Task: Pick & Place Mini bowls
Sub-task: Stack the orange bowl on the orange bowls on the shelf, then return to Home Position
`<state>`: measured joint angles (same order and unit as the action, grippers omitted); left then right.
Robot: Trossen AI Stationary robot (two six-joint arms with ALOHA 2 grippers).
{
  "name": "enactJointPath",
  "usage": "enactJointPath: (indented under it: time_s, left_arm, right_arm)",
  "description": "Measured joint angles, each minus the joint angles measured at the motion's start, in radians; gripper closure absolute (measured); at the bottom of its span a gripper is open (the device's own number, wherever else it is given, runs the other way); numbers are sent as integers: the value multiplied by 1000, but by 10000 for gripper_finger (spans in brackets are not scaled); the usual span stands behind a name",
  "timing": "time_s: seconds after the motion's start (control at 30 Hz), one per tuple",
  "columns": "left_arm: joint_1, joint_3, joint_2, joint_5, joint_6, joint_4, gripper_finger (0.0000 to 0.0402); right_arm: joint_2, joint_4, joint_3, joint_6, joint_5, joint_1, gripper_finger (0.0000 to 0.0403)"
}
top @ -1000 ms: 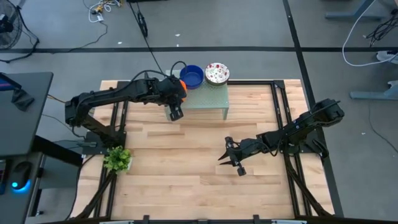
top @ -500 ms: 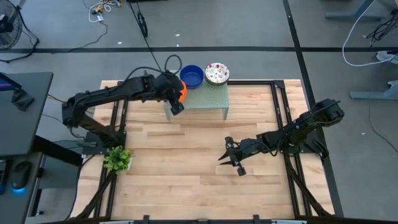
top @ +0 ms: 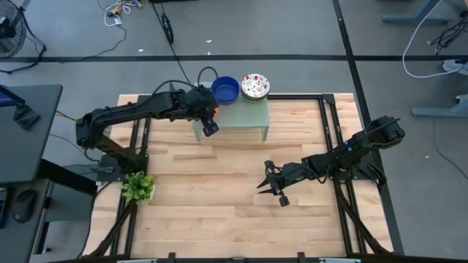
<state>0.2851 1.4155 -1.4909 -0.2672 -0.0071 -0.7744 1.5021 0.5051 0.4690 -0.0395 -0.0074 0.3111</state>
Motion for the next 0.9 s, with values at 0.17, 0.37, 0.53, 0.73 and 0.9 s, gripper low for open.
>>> enactJointPath:
  time_s: [0.17,0.37,0.53,0.73,0.9]
  left_arm:
    - [-38,0,84,-2,13,-33,393]
    - [-86,-183,243,3,3,112,398]
    - [-134,-562,447,41,-35,515,388]
    - [-248,-905,651,132,-68,921,396]
    - [-353,-1027,822,169,-56,940,395]
  right_arm:
    - [0,-17,0,0,0,0,309]
    - [0,-38,0,7,0,0,309]
    - [0,-46,0,8,0,0,309]
    - [0,-27,0,2,0,0,309]
    - [0,-19,0,-3,0,0,309]
